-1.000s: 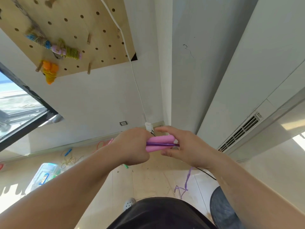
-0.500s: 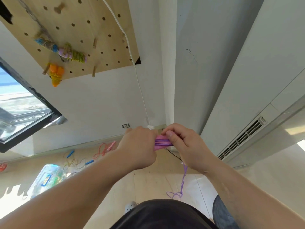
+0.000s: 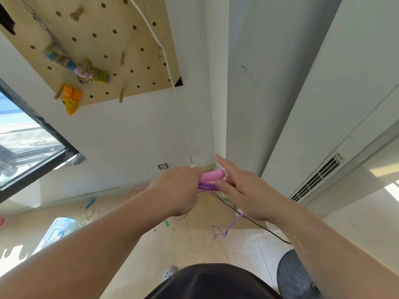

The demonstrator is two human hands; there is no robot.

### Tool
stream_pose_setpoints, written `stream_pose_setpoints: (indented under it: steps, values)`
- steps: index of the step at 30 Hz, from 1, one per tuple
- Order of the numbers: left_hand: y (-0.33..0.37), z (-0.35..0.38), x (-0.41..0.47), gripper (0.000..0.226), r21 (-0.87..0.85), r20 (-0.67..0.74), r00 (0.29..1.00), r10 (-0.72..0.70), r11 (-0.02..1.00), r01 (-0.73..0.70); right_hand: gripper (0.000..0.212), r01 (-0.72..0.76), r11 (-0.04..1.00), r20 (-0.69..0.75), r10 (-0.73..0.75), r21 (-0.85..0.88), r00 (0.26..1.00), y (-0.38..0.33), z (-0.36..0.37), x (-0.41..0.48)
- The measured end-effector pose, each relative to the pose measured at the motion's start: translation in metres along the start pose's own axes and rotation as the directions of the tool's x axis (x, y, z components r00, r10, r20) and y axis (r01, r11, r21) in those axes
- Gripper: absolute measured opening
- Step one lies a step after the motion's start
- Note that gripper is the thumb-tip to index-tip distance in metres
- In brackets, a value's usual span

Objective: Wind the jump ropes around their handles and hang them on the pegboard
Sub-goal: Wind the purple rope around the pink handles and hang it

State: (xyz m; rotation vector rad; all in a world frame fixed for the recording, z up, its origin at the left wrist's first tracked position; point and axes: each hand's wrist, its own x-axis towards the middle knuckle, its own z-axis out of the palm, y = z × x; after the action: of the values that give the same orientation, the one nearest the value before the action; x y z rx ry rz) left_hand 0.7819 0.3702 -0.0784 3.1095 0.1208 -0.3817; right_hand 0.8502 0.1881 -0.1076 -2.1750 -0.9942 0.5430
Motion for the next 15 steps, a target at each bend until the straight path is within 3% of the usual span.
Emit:
stream_pose_setpoints:
  steps: [3,5,10,15]
  values:
    - [-0.003,0.003,0.001,0.015,0.072,0.04,0.999,-0.024,0.997,0.021,0.048,0.009,0.935,0.081,0.021,-0.354,0.996,0.0,-0.007,0.001]
    - [-0.006,0.005,0.003,0.013,0.052,0.054,0.997,-0.051,0.997,0.048,0.032,0.031,0.901,0.051,-0.01,-0.433,0.999,-0.001,-0.01,0.001]
    - [-0.019,0.0,0.006,0.012,-0.077,0.07,0.995,-0.067,0.994,0.072,0.028,0.056,0.88,0.042,-0.041,-0.471,0.998,0.004,-0.011,-0.007]
    - [-0.02,-0.009,-0.002,0.023,-0.211,0.103,0.994,0.035,0.977,-0.013,0.021,0.156,0.909,0.035,-0.154,-0.386,0.987,0.024,-0.007,-0.011]
